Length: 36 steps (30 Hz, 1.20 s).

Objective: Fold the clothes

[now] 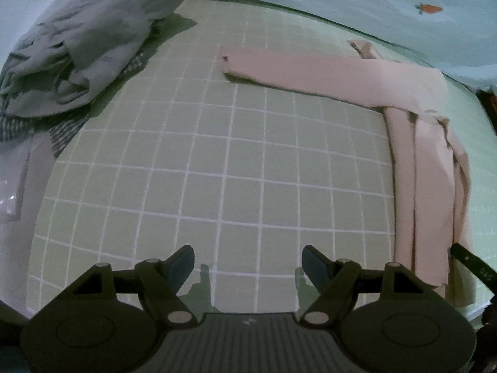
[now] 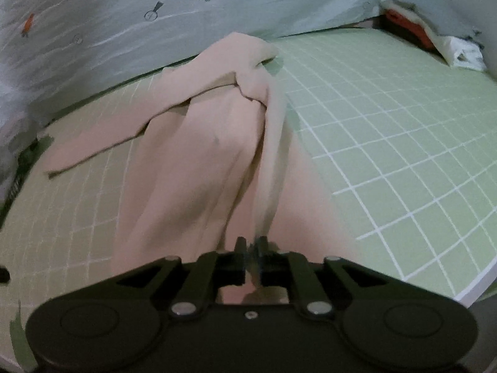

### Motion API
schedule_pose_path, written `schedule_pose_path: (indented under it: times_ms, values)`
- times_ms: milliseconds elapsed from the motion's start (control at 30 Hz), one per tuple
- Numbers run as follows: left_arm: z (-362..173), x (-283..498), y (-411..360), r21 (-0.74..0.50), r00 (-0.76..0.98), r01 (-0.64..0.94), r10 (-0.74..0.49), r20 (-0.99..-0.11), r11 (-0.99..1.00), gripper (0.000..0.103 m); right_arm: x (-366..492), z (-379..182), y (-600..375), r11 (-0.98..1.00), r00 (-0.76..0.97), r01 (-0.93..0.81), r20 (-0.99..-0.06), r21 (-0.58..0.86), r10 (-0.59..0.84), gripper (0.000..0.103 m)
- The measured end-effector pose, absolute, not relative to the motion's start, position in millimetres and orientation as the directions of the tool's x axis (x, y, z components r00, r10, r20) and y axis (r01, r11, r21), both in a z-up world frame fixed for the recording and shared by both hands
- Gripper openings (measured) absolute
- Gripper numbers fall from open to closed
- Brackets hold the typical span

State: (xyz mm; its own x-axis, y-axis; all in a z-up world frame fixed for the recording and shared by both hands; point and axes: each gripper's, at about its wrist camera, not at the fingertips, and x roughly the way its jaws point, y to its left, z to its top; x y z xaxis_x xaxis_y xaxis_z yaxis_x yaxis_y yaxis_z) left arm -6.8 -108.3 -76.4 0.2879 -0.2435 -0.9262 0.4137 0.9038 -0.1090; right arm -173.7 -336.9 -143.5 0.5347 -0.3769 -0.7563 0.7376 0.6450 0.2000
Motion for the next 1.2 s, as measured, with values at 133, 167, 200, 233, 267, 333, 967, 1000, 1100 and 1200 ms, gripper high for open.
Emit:
schedule_pose_path:
  times_ms: [133,167,200,233,267,333,967,1000,1100,1200]
  values:
    - [-77,-3,-109,-0.124,0.288,0.407,-0.256,-0.923,0.905,0.077,-179,-129,-339,0.614,0.563,0.755,-0.706,0.228,-0.431,0.02]
    - [-78,-2,-110,-0.127,0.285,0.407,-0.258,-0.923,0.904,0.077,-180,-129,-341,0.602,0.553,0.767,-0.706,0.224,-0.442,0.022]
    - [-79,-1,-110,-0.129,0.282,0.408,-0.259,-0.924,0.904,0.077,-182,-129,-344,0.588,0.542,0.778,-0.709,0.221,-0.451,0.025]
    - [-80,0,-112,-0.131,0.278,0.408,-0.259,-0.925,0.903,0.077,-183,-130,-346,0.574,0.531,0.789,-0.712,0.218,-0.46,0.025]
    - [-81,1,-112,-0.132,0.275,0.408,-0.26,-0.926,0.903,0.078,-184,-134,-348,0.565,0.524,0.794,-0.723,0.225,-0.449,0.025]
    - [-83,3,-114,-0.136,0.269,0.407,-0.261,-0.927,0.903,0.077,-181,-141,-349,0.564,0.523,0.791,-0.742,0.238,-0.419,0.024]
    - [-95,104,-134,-0.159,0.322,0.278,-0.248,-0.914,0.947,0.085,-122,-115,-386,0.614,0.443,0.789,-0.69,-0.003,-0.573,0.099]
    - [-97,114,-137,-0.157,0.325,0.276,-0.246,-0.913,0.948,0.085,-112,-115,-392,0.616,0.436,0.787,-0.689,-0.02,-0.58,0.099]
    - [-101,141,-144,-0.151,0.335,0.271,-0.241,-0.911,0.951,0.085,-80,-119,-408,0.621,0.406,0.78,-0.691,-0.079,-0.597,0.099]
    - [-112,169,-153,-0.14,0.339,0.269,-0.229,-0.912,0.953,0.085,-47,-122,-420,0.647,0.405,0.752,-0.685,-0.129,-0.606,0.096]
